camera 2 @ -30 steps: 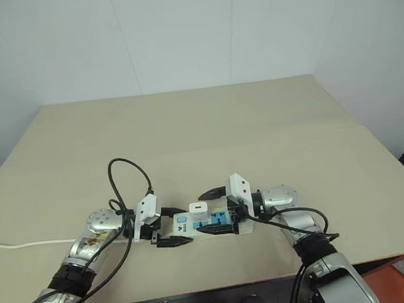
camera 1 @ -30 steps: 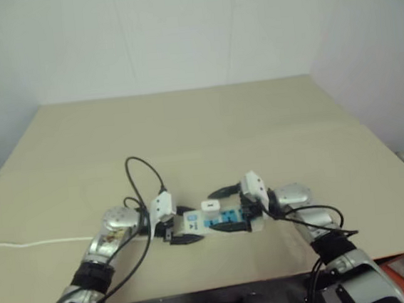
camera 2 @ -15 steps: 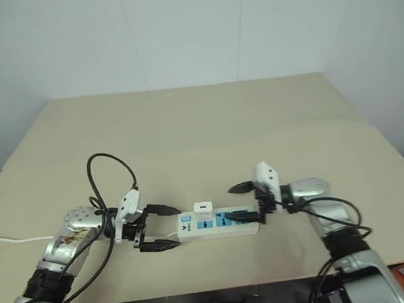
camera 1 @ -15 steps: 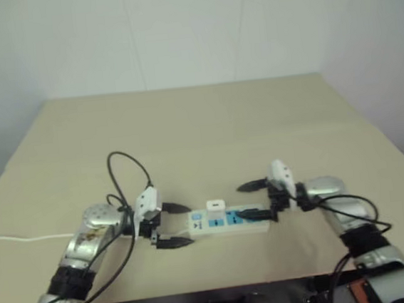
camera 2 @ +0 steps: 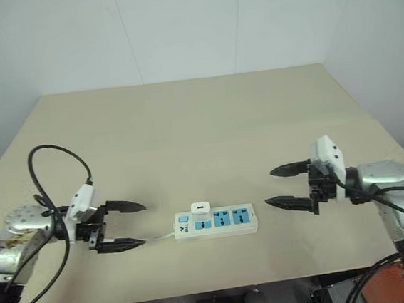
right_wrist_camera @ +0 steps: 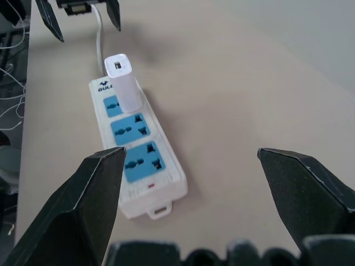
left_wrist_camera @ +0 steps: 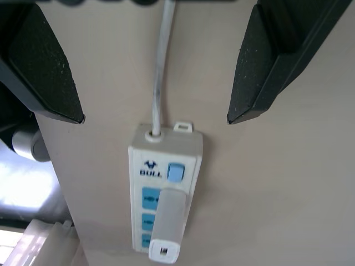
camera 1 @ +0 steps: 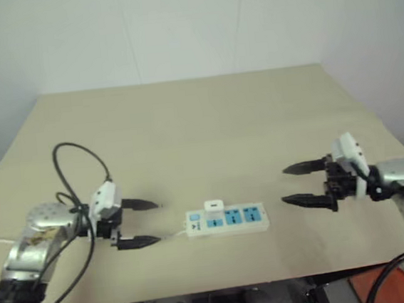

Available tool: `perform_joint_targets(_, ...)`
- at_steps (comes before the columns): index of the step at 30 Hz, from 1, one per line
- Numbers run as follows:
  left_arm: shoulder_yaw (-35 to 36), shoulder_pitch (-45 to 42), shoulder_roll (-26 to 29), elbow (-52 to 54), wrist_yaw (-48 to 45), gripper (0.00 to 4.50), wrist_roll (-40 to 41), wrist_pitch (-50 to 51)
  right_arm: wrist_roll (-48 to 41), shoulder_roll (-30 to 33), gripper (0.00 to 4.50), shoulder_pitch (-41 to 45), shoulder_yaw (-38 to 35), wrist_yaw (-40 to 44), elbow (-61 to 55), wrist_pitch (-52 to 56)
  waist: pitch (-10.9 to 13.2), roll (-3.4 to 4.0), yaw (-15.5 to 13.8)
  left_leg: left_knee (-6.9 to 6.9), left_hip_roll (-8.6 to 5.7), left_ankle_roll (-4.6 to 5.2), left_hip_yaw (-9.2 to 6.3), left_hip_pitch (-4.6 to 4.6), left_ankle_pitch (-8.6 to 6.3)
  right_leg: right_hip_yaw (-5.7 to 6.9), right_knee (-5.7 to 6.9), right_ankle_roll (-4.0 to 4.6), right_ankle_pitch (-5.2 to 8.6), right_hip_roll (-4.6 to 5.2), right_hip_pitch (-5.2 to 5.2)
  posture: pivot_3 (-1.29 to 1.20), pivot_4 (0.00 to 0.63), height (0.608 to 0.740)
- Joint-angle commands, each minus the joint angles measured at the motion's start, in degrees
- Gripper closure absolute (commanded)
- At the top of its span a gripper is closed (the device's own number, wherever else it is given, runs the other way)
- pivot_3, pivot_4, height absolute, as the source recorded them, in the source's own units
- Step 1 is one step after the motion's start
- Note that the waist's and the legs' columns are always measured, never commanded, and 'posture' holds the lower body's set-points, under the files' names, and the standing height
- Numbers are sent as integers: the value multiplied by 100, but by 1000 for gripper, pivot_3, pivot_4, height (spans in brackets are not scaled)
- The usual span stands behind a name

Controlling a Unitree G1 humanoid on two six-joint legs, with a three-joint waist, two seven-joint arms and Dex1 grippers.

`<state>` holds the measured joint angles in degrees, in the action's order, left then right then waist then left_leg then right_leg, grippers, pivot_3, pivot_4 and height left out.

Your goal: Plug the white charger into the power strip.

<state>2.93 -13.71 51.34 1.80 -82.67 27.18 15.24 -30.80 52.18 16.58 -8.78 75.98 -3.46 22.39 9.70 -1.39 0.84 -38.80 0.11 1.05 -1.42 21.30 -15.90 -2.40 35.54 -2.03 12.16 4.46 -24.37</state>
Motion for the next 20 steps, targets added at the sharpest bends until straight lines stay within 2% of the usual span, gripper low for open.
perform_joint_targets(1, 393, 67, 260, 228, -54, 24, 207, 98, -249, 262, 0, -194, -408, 21, -417, 208, 3, -1, 2, 0, 1, 0, 0, 0, 0, 0, 0, 0, 0, -1, 0, 0, 150, 740)
perform_joint_targets(13, 614, 356, 349, 586, 217, 24, 306, 259, -100, 289, 0, -281, -170, -159, -500, 139, 9, -4, -1, -2, 3, 0, 4, -2, 0, -1, 1, 0, 0, -2, 2, 0, 150, 740)
perform_joint_targets(20, 392, 346, 107, 651, 361, 24, 303, 283, -59, 286, 0, -231, -21, -195, -565, 163, 9, -4, 0, -2, 3, 0, 4, -1, 0, 0, 2, 0, 0, -2, 2, 0, 150, 740)
